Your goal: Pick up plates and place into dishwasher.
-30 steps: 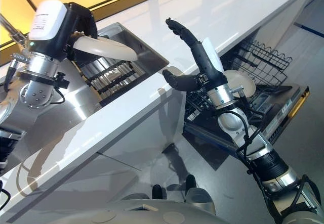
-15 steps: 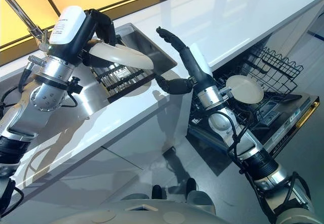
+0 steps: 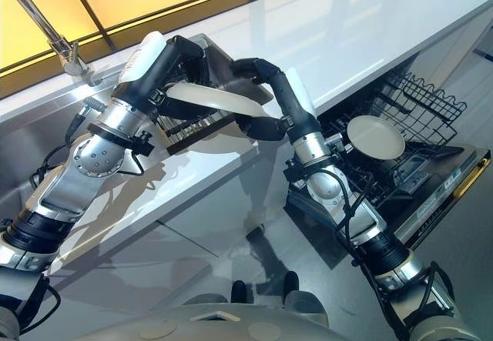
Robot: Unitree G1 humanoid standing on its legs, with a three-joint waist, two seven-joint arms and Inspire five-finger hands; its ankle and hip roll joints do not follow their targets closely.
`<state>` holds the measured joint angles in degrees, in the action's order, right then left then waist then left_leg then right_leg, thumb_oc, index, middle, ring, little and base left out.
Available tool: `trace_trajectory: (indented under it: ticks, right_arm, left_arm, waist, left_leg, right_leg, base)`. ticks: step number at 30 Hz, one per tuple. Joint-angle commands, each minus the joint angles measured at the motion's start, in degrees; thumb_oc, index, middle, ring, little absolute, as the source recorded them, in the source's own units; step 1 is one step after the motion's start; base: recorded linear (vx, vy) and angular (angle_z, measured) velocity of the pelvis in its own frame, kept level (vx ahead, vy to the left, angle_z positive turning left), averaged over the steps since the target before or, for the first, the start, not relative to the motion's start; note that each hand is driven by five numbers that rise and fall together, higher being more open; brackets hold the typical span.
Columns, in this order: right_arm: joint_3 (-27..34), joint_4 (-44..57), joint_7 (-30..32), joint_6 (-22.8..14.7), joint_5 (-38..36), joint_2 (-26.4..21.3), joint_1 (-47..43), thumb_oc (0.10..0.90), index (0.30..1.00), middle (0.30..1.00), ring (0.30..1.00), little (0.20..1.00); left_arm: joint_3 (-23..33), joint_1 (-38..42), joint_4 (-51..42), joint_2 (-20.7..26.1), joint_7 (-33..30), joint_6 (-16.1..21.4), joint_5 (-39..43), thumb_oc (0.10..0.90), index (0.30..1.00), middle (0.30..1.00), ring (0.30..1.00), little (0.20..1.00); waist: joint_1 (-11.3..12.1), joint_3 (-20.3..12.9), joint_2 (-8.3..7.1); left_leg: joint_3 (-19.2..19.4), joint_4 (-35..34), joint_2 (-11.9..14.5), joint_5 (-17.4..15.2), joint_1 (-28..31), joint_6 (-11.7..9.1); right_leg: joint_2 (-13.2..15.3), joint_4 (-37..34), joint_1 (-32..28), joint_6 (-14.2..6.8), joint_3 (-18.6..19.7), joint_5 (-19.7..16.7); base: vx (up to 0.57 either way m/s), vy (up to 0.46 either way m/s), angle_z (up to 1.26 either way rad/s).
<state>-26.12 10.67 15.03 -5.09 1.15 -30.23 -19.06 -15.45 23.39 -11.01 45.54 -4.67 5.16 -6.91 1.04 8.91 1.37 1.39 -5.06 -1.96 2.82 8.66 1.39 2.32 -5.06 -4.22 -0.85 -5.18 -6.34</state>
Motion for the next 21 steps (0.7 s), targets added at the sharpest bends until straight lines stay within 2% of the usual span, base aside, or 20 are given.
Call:
trace_trajectory:
  ticks: [1,10,11,12,13,16,21]
  right_arm:
    - [-0.6,3.2,3.6,-4.5,-0.3,3.0,-7.1,0.100,0.300,0.300,0.300,0.200]
    - [0.2,3.8,5.2,-4.7,0.8,3.4,-6.0,0.100,0.300,0.300,0.300,0.200]
    - [0.6,3.9,5.3,-4.8,0.9,3.3,-5.8,0.100,0.300,0.300,0.300,0.200]
    - [0.9,3.9,5.7,-5.0,1.0,3.2,-5.6,0.100,0.300,0.300,0.300,0.200]
    - [1.3,4.0,6.2,-5.2,1.0,3.0,-5.4,0.100,0.300,0.300,0.300,0.200]
    - [2.7,4.0,7.2,-5.8,1.7,3.0,-4.7,0.100,0.300,0.300,0.300,0.200]
    - [8.2,4.4,11.4,-7.8,1.7,1.9,-2.6,0.100,0.300,0.300,0.300,0.200]
  left_arm:
    - [-1.6,7.6,-3.6,-1.5,-2.3,4.0,2.1,0.100,0.300,0.300,0.300,0.200]
    - [-1.6,6.8,-4.1,-2.4,-2.8,3.6,0.8,0.100,0.300,0.300,0.300,0.200]
    - [-1.4,6.6,-4.2,-2.3,-3.1,3.4,0.9,0.262,0.439,0.439,0.439,0.362]
    - [-1.1,6.2,-4.2,-2.1,-3.7,3.4,1.1,0.353,0.516,0.516,0.516,0.453]
    - [-0.8,6.0,-4.1,-2.0,-3.6,3.2,1.2,0.800,0.900,0.900,0.900,0.900]
    - [-0.2,4.8,-4.1,-2.5,-2.9,2.7,1.3,0.800,0.900,0.900,0.900,0.900]
    - [2.7,-1.1,-1.9,-2.6,1.5,-0.4,1.7,0.800,0.900,0.900,0.900,0.900]
  waist:
    - [-0.2,-7.6,-0.65]
    - [-0.6,-7.7,-0.62]
    - [-0.6,-7.8,-0.58]
    - [-0.6,-7.7,-0.53]
    - [-0.6,-7.7,-0.50]
    - [-0.5,-7.6,-0.46]
    - [0.0,-7.4,-0.34]
  left_leg:
    - [3.4,0.7,-0.7,-4.4,-1.1,-0.3]
    - [4.0,0.7,-0.5,-4.4,-1.0,-0.3]
    - [4.0,0.7,-0.5,-4.4,-1.0,-0.3]
    - [3.9,0.6,-0.6,-4.5,-0.9,-0.2]
    - [3.9,0.7,-0.6,-4.5,-0.9,-0.2]
    - [3.7,0.7,-0.5,-4.5,-0.8,-0.2]
    - [3.2,0.9,-0.6,-4.5,-0.7,-0.1]
  right_leg:
    - [-0.1,2.6,-1.9,-4.0,-0.5,6.0]
    - [-0.3,2.2,-2.1,-3.8,-0.2,6.0]
    - [-0.3,2.2,-2.1,-3.8,-0.1,6.0]
    - [-0.4,2.3,-2.1,-3.8,-0.1,6.1]
    - [-0.4,2.4,-2.1,-3.8,-0.1,6.2]
    - [-0.4,2.6,-2.2,-3.8,-0.2,6.3]
    - [-0.4,2.5,-2.5,-3.7,-0.6,6.3]
  base:
    - [0.00,0.000,0.00]
    - [0.00,0.000,0.00]
    - [0.00,0.000,0.00]
    - [0.00,0.000,0.00]
    - [0.00,0.000,0.00]
    - [0.00,0.000,0.00]
    - [0.00,0.000,0.00]
